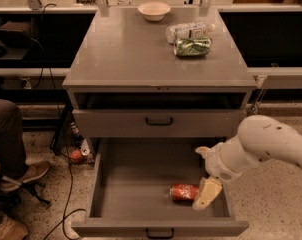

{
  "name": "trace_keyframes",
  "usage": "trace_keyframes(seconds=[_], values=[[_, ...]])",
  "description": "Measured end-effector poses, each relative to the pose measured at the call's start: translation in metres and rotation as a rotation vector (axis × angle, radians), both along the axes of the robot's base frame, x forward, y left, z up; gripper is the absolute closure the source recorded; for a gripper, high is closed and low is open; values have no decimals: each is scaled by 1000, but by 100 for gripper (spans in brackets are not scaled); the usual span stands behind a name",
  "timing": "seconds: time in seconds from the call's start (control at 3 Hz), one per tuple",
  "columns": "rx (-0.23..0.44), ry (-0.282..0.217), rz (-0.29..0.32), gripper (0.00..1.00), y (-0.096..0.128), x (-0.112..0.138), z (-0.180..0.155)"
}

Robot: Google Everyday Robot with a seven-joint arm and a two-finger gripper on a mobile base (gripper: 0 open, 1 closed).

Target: Pick coke can from middle drawer and place on counter

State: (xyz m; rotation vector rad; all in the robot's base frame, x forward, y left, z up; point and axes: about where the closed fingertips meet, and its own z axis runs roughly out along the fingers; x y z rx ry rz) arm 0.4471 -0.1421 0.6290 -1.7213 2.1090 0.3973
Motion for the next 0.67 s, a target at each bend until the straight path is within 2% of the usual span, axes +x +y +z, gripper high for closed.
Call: trace_keyframes(seconds=[0.33,0.67], values=[[55,3,-38,0,6,22,-70],[55,3,-38,0,6,22,-70]])
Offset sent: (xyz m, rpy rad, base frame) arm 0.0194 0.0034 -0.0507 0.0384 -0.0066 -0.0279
